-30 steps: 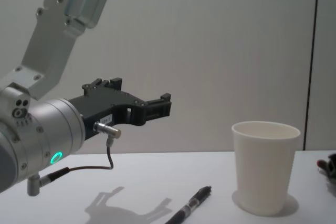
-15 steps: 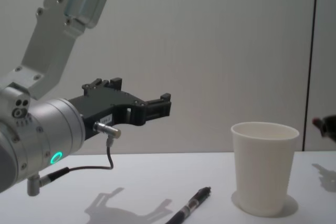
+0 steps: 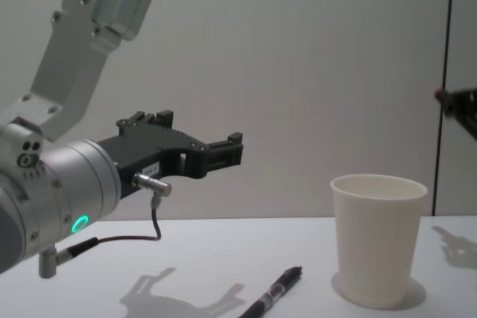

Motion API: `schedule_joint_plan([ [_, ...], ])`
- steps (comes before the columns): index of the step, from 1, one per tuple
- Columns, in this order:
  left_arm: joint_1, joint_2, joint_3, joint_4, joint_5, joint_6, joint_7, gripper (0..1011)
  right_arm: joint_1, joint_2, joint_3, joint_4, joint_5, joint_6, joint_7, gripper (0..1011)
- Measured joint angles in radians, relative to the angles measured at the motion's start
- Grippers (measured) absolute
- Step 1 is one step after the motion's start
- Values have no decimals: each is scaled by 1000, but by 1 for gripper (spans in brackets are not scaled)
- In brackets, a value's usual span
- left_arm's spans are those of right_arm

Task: Place the pen into the pen holder.

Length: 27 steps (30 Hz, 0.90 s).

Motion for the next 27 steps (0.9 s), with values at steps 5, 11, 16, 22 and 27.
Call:
schedule_joint_plan([
  [5, 0, 0, 0, 0, 0, 0, 0, 1001, -5, -5, 3, -45, 10, -37, -9, 184],
  [11, 0, 0, 0, 0, 0, 0, 0, 1001, -11, -15, 3, -105, 23, -89, -14, 184],
  [16, 0, 0, 0, 0, 0, 0, 0, 1001, -17, -27, -2, -157, 32, -135, -14, 184],
  [22, 0, 0, 0, 0, 0, 0, 0, 1001, -25, -40, -12, -212, 40, -184, -3, 183],
  [27, 0, 0, 0, 0, 0, 0, 0, 1001, -39, -55, -29, -264, 43, -240, 21, 184],
])
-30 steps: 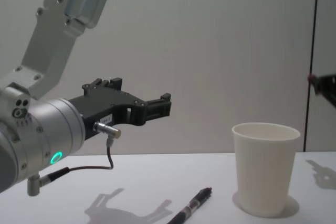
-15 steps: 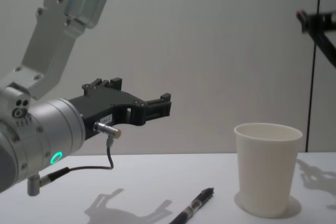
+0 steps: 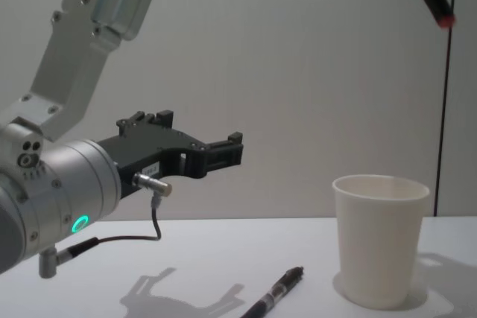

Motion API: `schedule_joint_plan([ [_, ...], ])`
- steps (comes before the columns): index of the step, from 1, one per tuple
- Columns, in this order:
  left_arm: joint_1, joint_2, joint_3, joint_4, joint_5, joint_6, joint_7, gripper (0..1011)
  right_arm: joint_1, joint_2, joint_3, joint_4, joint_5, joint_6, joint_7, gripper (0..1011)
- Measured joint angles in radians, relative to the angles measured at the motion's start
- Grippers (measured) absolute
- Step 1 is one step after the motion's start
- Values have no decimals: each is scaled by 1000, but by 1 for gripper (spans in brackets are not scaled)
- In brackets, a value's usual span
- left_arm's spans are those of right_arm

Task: Place the pen into the pen holder.

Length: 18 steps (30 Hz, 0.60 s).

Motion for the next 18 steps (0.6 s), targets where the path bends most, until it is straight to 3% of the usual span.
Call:
schedule_joint_plan([
  [9, 0, 0, 0, 0, 0, 0, 0, 1001, -41, -24, -50, -67, -33, -94, 49, 183],
  [18, 0, 0, 0, 0, 0, 0, 0, 1001, -81, -24, -82, -84, -89, -127, 59, 183],
])
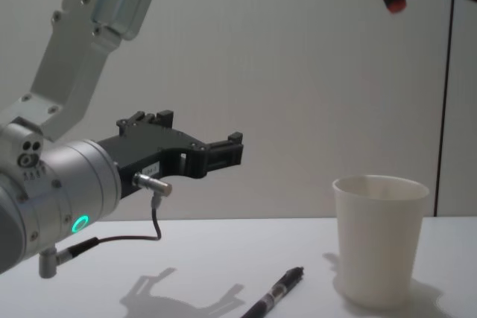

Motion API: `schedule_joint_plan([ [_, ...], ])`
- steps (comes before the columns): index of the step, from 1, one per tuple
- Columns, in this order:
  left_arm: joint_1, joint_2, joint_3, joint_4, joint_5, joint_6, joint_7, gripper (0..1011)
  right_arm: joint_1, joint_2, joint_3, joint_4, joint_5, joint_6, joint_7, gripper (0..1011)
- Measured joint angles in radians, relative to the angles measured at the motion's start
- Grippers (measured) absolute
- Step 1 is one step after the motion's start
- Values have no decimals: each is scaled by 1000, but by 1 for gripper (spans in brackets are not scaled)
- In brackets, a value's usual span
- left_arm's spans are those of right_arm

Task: Place the pen into the pen holder.

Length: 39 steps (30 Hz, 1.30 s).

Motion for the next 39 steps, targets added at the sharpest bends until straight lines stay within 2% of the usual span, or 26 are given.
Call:
schedule_joint_plan([
  [7, 0, 0, 0, 0, 0, 0, 0, 1001, -19, 6, -7, 21, -46, 3, -23, 183],
  [21, 0, 0, 0, 0, 0, 0, 0, 1001, -26, 8, -2, 127, -115, -1, -76, 184],
  [39, 0, 0, 0, 0, 0, 0, 0, 1001, -59, 6, -27, 185, -180, -37, -41, 183],
])
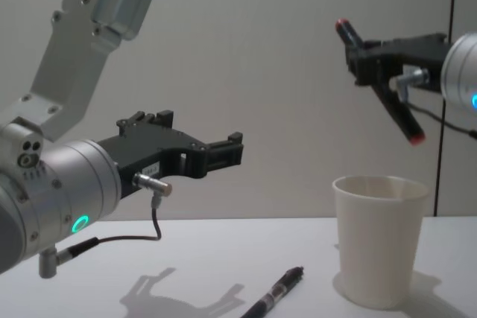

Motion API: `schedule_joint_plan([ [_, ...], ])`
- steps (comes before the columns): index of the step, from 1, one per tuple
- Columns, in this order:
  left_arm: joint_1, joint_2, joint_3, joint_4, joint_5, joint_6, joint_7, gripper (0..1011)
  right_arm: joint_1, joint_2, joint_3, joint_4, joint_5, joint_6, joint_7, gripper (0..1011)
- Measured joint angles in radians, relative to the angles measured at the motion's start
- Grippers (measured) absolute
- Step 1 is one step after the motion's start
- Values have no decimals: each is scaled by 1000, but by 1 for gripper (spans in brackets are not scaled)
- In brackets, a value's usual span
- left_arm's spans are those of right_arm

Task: Place the pen into the pen holder.

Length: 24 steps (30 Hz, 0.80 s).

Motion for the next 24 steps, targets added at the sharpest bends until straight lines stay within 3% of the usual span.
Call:
schedule_joint_plan([
  [24, 0, 0, 0, 0, 0, 0, 0, 1001, -46, -9, -21, 39, -38, -75, -25, 184],
])
